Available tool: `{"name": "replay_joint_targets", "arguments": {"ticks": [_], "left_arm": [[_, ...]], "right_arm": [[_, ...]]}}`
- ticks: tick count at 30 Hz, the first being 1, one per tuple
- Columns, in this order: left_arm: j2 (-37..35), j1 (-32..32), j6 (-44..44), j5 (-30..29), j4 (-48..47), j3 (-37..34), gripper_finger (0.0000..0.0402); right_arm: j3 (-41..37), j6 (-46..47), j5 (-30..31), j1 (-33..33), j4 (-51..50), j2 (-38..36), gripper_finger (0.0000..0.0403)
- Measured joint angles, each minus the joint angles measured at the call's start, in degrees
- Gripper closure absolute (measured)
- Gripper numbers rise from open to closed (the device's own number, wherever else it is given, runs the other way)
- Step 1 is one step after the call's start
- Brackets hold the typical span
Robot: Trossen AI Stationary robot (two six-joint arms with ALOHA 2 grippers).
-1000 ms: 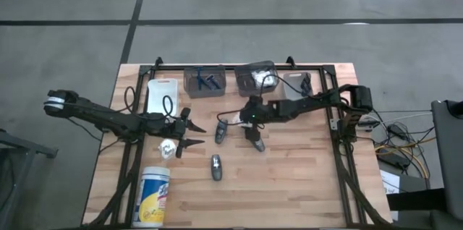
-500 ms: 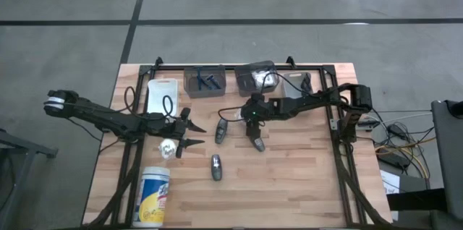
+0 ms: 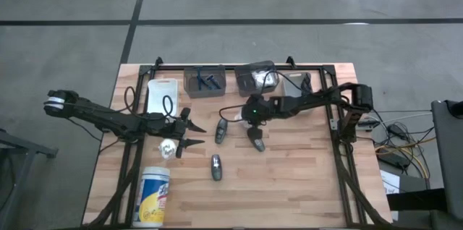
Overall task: Pick & Place Travel size toiletries
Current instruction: Put the white cotton pack into the right black bin
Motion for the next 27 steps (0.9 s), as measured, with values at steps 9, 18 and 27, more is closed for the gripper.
{"name": "replay_joint_targets", "arguments": {"ticks": [9, 18, 27], "left_arm": [[0.0, 0.0, 0.0, 0.0, 0.0, 0.0, 0.0221], [0.0, 0.0, 0.0, 0.0, 0.0, 0.0, 0.022], [0.0, 0.0, 0.0, 0.0, 0.0, 0.0, 0.022]], "right_arm": [[0.0, 0.0, -2.9, 0.0, -0.1, -7.3, 0.0394], [0.0, 1.4, -2.8, 0.0, -2.9, -16.3, 0.0394], [0.0, 1.2, -2.4, -0.6, -3.6, -22.7, 0.0394]]}}
